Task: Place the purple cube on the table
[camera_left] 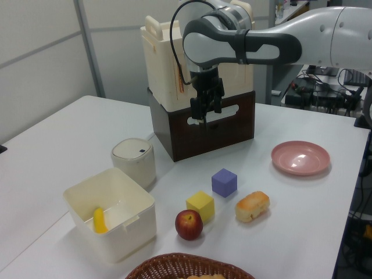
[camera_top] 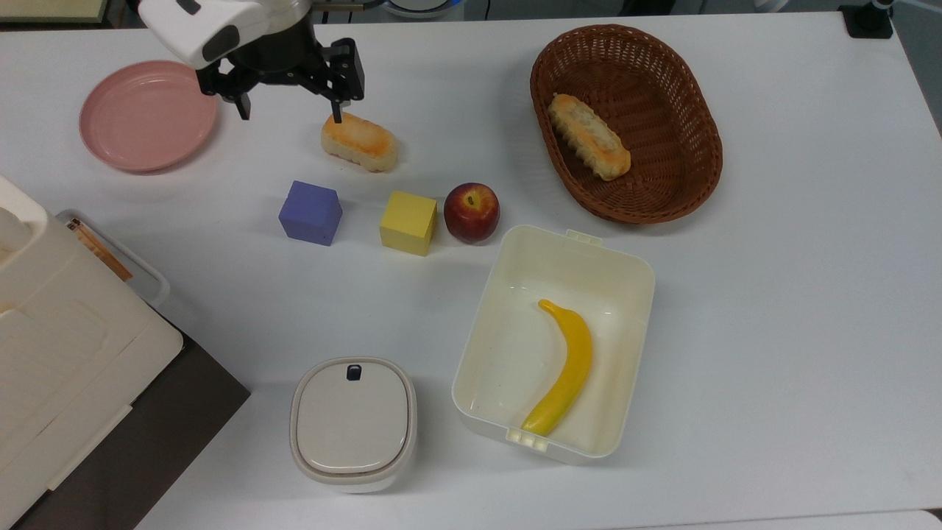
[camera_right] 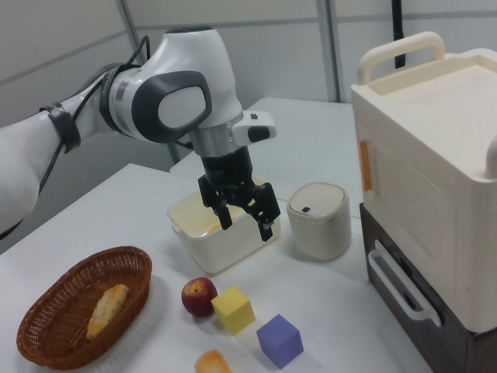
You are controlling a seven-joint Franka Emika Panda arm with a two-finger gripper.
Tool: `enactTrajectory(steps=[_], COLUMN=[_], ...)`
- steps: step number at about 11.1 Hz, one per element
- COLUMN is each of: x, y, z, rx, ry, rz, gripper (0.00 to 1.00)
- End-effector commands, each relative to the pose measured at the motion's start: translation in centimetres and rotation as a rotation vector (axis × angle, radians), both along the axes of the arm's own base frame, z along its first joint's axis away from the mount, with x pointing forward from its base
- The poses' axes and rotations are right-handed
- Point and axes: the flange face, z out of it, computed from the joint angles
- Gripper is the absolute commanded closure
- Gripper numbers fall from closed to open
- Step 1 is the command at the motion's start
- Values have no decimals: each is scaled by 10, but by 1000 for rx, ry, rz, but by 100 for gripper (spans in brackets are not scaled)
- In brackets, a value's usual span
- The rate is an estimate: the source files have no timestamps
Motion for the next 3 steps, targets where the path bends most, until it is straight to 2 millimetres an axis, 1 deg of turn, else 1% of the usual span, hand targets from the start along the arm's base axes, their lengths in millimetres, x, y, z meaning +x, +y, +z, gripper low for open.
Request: enactTrajectory(steps=[1, 2, 3], x=[-4, -2, -2], y=[-5, -5, -5], z=[13, 19, 20], rx=[11, 10, 6], ry=[-54, -92, -96], rz=[-24, -23, -14], gripper=[0, 0, 0])
